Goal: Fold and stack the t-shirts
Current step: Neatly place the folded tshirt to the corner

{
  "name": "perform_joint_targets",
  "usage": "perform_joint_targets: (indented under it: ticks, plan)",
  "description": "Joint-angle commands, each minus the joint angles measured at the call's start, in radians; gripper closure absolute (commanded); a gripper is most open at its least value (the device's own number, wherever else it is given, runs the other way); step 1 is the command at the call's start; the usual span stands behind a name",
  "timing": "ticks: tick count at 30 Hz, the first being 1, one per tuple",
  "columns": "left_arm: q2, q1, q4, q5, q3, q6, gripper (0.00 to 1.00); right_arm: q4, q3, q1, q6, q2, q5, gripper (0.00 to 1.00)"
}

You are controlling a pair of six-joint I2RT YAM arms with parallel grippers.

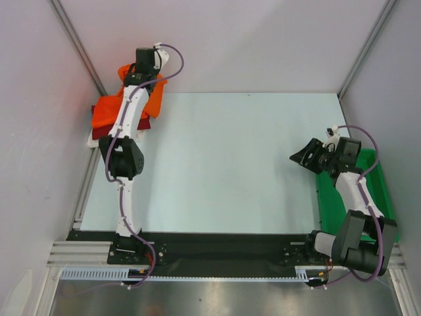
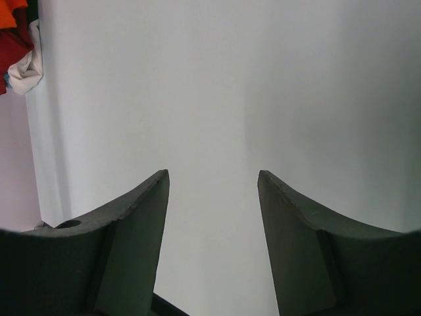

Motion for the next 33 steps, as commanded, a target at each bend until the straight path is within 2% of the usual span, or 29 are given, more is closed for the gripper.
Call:
perform_joint_targets:
  ticks: [1,14,21,28,33]
  plan:
    - [-0.082,0.039,0.070,-0.062,-0.002,0.041,0.99,0.022,0.015,-0.005,0.009,-0.017,-0.020,0.38]
    - [0.033,0.150,0.200,-0.102,-0.049,0.185,0.99,0.010,0.017,-0.013,-0.001,-0.014,-0.010,0.38]
    - [0.129,0.158,0.315,-0.137,-0.043,0.263,1.00,0.005,-0.015,-0.035,0.000,-0.032,-0.004,0.38]
    - [0.227,0.161,0.401,-0.150,0.056,0.337,1.00,-0.013,-0.040,-0.061,-0.010,-0.048,-0.004,0.38]
    - [0.231,0.180,0.404,-0.171,0.043,0.311,1.00,-0.013,-0.054,-0.077,-0.010,-0.062,-0.006,0.38]
